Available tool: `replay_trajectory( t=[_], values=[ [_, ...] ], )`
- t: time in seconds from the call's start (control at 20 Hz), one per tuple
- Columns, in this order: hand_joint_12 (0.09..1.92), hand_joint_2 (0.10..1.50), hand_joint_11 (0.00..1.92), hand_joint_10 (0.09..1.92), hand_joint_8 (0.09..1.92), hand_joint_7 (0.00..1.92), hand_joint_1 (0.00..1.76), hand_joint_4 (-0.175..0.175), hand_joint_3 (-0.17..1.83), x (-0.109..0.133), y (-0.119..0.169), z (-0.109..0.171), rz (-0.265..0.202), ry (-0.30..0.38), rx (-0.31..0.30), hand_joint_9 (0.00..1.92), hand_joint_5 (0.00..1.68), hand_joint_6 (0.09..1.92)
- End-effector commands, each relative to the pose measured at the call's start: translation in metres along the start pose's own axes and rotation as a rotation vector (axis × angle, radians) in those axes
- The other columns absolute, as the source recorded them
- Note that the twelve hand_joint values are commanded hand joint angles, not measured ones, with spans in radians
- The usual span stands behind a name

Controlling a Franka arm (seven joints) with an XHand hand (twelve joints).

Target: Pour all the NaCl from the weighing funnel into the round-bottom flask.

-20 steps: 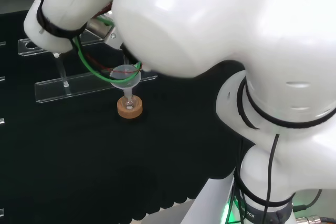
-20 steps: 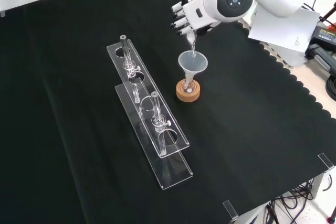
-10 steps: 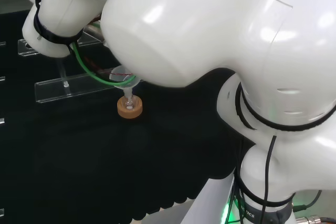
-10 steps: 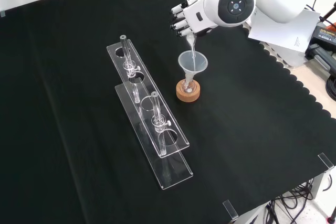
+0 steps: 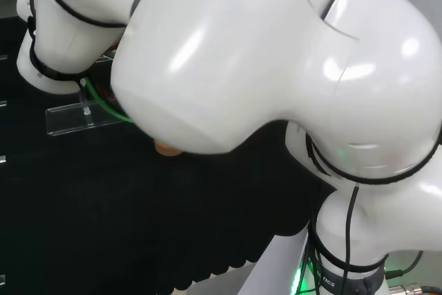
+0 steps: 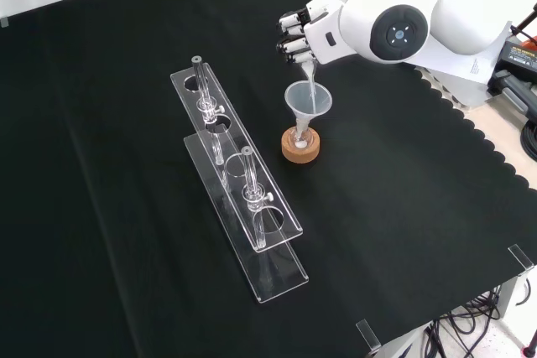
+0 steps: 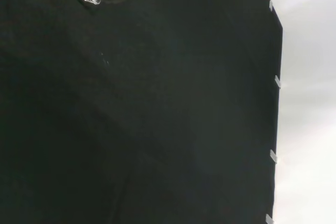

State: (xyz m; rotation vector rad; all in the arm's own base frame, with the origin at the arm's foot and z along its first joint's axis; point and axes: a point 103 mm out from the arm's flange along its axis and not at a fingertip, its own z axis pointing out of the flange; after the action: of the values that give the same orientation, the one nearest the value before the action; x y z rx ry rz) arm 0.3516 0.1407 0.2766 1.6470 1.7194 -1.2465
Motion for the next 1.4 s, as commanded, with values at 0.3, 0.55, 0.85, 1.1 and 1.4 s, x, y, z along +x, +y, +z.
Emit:
replay_trajectory(
  t=[0.3, 0.55, 0.85, 1.1, 1.4],
  values=[
    [0.94, 1.05, 0.95, 0.14, 0.59, 0.72, 1.12, 0.175, -0.17, -0.0023, -0.0006, -0.0037, 0.039, -0.061, 0.007, 1.16, 1.36, 0.38],
    [0.94, 1.05, 0.95, 0.14, 0.59, 0.72, 1.12, 0.175, -0.17, -0.0033, -0.0004, -0.0037, 0.048, -0.075, 0.012, 1.16, 1.36, 0.38],
    [0.94, 1.05, 0.95, 0.14, 0.59, 0.72, 1.12, 0.175, -0.17, -0.0058, 0.0017, -0.0026, 0.06, -0.104, 0.027, 1.16, 1.36, 0.38],
    [0.95, 1.05, 0.95, 0.13, 0.59, 0.72, 1.12, 0.175, -0.17, -0.0068, 0.003, -0.0046, 0.068, -0.141, 0.032, 1.15, 1.36, 0.38],
    [0.95, 1.05, 0.95, 0.13, 0.59, 0.72, 1.12, 0.175, -0.17, -0.0067, 0.003, -0.0075, 0.075, -0.181, 0.013, 1.15, 1.36, 0.38]
  ],
)
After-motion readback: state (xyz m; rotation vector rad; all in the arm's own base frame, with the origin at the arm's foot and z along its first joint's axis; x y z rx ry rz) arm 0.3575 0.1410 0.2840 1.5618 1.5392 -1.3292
